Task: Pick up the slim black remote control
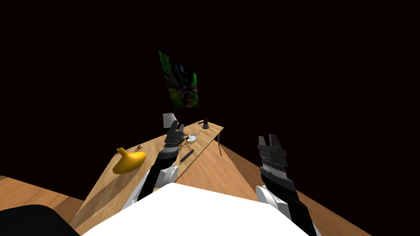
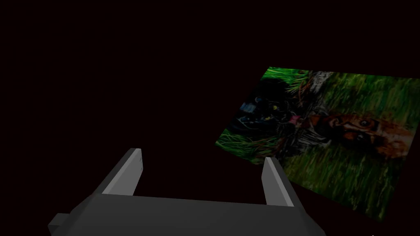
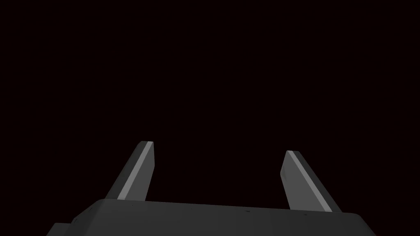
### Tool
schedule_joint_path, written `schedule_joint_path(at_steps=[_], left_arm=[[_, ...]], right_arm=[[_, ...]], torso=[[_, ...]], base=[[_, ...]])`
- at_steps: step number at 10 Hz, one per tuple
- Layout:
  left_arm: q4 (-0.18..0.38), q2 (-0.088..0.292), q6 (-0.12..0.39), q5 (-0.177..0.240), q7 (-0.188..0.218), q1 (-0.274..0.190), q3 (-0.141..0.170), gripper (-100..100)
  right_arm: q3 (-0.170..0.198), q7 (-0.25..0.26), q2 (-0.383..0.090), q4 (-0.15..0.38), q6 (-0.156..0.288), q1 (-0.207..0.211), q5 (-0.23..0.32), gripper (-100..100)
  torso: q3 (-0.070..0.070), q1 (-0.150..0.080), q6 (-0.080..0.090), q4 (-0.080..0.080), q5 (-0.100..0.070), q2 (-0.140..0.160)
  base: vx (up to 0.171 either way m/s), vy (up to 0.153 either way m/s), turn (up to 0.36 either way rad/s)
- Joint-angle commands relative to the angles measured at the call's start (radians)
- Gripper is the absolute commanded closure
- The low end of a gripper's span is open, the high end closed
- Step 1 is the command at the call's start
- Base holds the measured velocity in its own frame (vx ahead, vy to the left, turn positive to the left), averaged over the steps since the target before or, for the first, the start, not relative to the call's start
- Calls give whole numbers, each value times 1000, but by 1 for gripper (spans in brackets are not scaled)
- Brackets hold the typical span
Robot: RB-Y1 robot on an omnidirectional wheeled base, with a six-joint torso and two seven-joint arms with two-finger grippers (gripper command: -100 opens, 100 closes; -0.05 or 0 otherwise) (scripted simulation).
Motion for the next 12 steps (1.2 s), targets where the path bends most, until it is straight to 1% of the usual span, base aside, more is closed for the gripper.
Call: schedule_joint_path(at_steps=[1,3,7,8,9,10,11,12], left_arm=[[9,20,6,30,3,19,12,-100],[22,38,17,75,9,45,29,-100],[69,71,63,199,33,124,76,-100],[69,71,63,209,33,124,76,-100],[85,78,80,249,41,147,88,-100],[102,86,98,278,51,171,101,-100],[102,86,98,293,51,171,101,-100],[120,94,119,329,62,196,115,-100]], right_arm=[[0,0,0,0,0,0,0,0],[0,0,0,0,0,0,0,0],[0,0,0,0,0,0,0,0],[0,0,0,0,0,0,0,0],[0,0,0,0,0,0,0,0],[0,0,0,0,0,0,0,0],[0,0,0,0,0,0,0,0],[0,0,0,0,0,0,0,0]], torso=[[0,0,0,0,0,0],[0,-2,0,0,0,-1],[-1,-3,0,-1,-1,-2],[-1,-3,0,-1,-1,-2],[-1,-2,0,0,-1,-2],[-1,-2,0,0,-1,-1],[-1,-3,0,0,-1,-2],[-1,-2,0,-1,-1,-2]], base=[[10,-22,-36],[20,-42,-43],[33,-49,-67],[20,-34,-26],[18,-38,-62],[39,-49,-100],[40,-33,-42],[40,-31,-94]])
